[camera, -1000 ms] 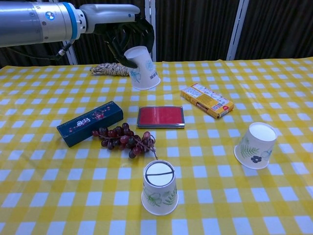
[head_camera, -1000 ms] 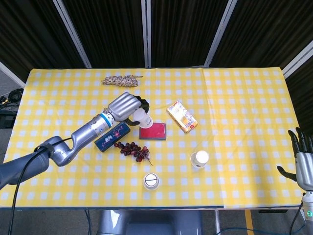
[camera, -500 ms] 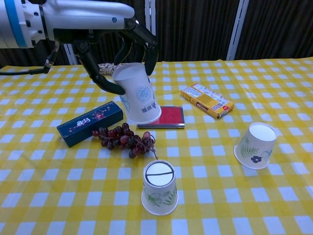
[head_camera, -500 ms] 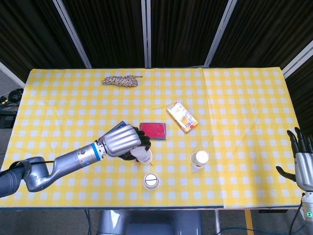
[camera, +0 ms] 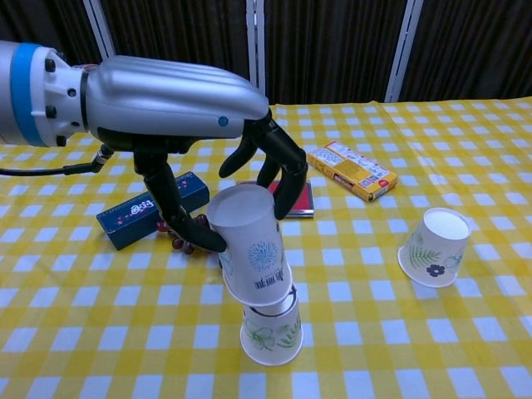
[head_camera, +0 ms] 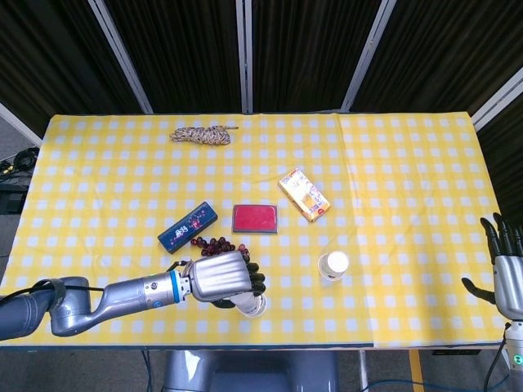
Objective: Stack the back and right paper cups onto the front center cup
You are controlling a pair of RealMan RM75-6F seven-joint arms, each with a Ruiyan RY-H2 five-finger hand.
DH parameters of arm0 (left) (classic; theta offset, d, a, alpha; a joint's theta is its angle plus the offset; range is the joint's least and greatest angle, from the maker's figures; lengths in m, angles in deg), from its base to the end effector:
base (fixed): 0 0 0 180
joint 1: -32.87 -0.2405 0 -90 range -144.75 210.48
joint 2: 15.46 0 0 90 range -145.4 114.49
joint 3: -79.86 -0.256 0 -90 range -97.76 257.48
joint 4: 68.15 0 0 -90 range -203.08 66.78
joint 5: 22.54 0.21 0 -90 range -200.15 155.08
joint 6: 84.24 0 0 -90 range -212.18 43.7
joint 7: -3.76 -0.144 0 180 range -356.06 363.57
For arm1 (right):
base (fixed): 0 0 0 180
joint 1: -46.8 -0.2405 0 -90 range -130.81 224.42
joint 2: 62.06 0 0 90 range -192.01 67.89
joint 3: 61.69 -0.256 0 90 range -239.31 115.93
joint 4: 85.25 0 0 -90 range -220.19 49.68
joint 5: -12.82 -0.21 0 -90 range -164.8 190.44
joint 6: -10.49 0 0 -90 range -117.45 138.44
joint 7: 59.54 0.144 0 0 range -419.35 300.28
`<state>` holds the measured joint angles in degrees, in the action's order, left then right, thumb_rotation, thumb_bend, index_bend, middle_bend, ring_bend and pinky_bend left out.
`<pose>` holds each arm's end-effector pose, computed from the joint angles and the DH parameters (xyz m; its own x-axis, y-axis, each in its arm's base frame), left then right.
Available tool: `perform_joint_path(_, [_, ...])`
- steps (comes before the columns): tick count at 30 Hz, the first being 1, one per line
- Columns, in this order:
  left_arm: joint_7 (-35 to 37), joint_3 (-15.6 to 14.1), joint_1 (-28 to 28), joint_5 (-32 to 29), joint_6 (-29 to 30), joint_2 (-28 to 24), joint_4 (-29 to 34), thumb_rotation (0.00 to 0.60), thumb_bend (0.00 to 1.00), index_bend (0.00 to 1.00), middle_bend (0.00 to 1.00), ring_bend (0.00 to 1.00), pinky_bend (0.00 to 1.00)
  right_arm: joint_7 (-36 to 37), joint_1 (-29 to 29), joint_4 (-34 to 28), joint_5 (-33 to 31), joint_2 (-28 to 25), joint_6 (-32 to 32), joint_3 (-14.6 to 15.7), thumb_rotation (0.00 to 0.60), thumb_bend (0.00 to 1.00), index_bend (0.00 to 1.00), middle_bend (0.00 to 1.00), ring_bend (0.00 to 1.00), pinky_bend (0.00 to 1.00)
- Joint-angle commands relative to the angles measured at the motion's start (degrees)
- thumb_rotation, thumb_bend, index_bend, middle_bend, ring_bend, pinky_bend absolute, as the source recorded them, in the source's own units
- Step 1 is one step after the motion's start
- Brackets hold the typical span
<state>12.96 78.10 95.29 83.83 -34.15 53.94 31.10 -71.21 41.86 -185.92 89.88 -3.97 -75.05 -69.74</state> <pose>-0.0390 0.2839 0.0251 0.6758 0.1652 0.7183 0.3034 -0.9505 -0.0668 -0.3001 -0.1964 0.1998 0.5215 0.0658 0.8507 -0.8496 0.1322 0.5106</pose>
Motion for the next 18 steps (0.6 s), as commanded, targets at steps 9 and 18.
perform_joint_path(9, [-2.4, 0.0, 0.6, -0.3, -1.5, 2.5, -1.9, 0.600, 0.28, 0.50, 0.42, 0.40, 0.53, 0.2, 0.0, 0.1, -0.1, 0.0, 0.1, 0.0, 0.600, 0.00, 0.00, 0.00, 0.00, 0.00])
perform_joint_path(18, [-2.2, -0.1, 1.3, -0.9, -2.5, 4.8, -3.0, 0.600, 0.28, 0.49, 0.42, 0.40, 0.53, 0.2, 0.1, 0.1, -0.1, -0.1, -0.1, -0.1, 0.600, 0.00, 0.00, 0.00, 0.00, 0.00])
